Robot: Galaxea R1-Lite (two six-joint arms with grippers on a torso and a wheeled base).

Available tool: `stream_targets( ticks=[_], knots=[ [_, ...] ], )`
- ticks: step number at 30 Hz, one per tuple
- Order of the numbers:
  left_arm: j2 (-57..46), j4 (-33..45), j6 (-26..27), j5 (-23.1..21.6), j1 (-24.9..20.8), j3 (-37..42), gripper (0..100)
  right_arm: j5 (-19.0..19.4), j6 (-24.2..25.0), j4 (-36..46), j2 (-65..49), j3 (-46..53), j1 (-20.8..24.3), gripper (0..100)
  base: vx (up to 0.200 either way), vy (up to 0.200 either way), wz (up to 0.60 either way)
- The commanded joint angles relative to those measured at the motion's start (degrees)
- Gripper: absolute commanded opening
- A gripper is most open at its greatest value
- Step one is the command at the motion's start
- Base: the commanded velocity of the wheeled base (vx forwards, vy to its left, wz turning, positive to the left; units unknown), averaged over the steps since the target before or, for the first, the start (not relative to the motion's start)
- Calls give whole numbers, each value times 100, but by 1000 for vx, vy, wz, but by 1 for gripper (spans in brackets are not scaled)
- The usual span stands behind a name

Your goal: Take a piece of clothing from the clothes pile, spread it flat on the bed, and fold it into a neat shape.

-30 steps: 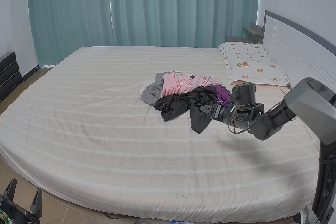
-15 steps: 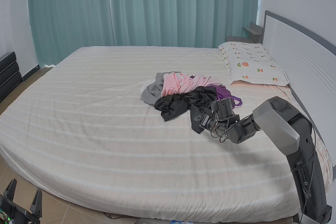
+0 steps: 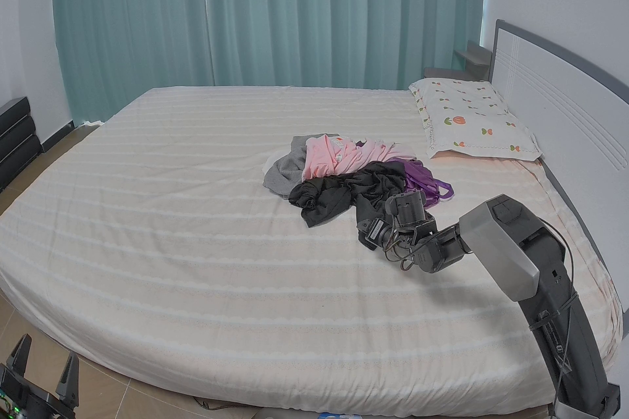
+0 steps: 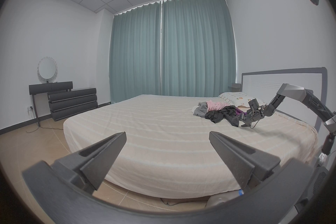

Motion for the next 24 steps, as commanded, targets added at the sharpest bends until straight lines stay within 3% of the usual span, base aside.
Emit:
stream_targets(
  ticks=[1,7,8,19,24],
  knots=[
    [0,-1,-2,2,2,101,100,-11,92,309,317,-706,22,100,0,0,0],
    [0,-1,-2,2,2,101,100,-11,233,713,607,-1258,14,100,0,0,0],
    [0,-1,-2,2,2,101,100,-11,250,713,642,-1258,14,0,0,0,0],
    [0,-1,-2,2,2,101,100,-2,268,713,615,-1258,22,0,0,0,0],
    [9,-1,-2,2,2,101,100,-72,558,634,202,-979,-22,0,0,0,0]
  ],
)
